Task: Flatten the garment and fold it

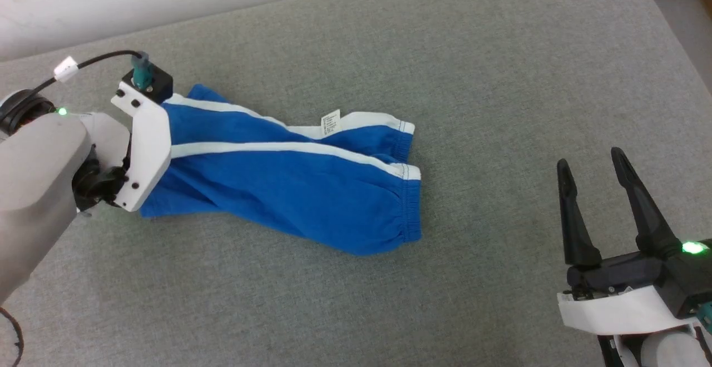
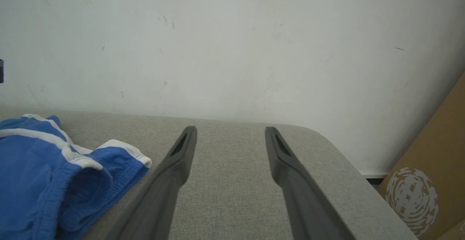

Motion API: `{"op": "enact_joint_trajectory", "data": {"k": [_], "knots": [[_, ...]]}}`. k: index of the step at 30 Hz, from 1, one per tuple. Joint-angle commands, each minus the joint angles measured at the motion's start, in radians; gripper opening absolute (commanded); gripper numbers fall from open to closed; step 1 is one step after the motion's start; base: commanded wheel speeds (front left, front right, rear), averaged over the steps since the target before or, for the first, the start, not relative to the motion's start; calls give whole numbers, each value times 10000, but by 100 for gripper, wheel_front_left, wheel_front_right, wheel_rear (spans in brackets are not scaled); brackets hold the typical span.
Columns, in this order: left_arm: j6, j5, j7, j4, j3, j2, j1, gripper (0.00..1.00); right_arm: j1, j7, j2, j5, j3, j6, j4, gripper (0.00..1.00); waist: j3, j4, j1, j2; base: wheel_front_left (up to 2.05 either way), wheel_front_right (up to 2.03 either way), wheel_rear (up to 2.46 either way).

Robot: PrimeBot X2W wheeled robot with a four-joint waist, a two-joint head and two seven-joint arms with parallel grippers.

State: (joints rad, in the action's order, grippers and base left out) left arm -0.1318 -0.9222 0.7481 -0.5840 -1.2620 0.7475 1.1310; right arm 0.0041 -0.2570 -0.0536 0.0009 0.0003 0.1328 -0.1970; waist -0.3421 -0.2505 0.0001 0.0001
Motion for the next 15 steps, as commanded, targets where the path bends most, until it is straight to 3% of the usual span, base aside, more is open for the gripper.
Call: {"op": "enact_joint_trajectory", "data": {"k": [1,9,15], "knots": [[12,48,9,7,-164,202,-329,0,-21,-47,34,79,-25,-21,-16,100,156,178,-1,-1,0,0,0],[82,234,-1614,1573,-64,741,-429,0,384,-47,34,-9,-81,-21,74,100,1095,996,-1,-1,0,0,0],[1087,301,-3066,3361,78,1368,-1632,0,732,-47,34,-58,-104,-21,117,100,1756,1616,-1,-1,0,0,0]]}}
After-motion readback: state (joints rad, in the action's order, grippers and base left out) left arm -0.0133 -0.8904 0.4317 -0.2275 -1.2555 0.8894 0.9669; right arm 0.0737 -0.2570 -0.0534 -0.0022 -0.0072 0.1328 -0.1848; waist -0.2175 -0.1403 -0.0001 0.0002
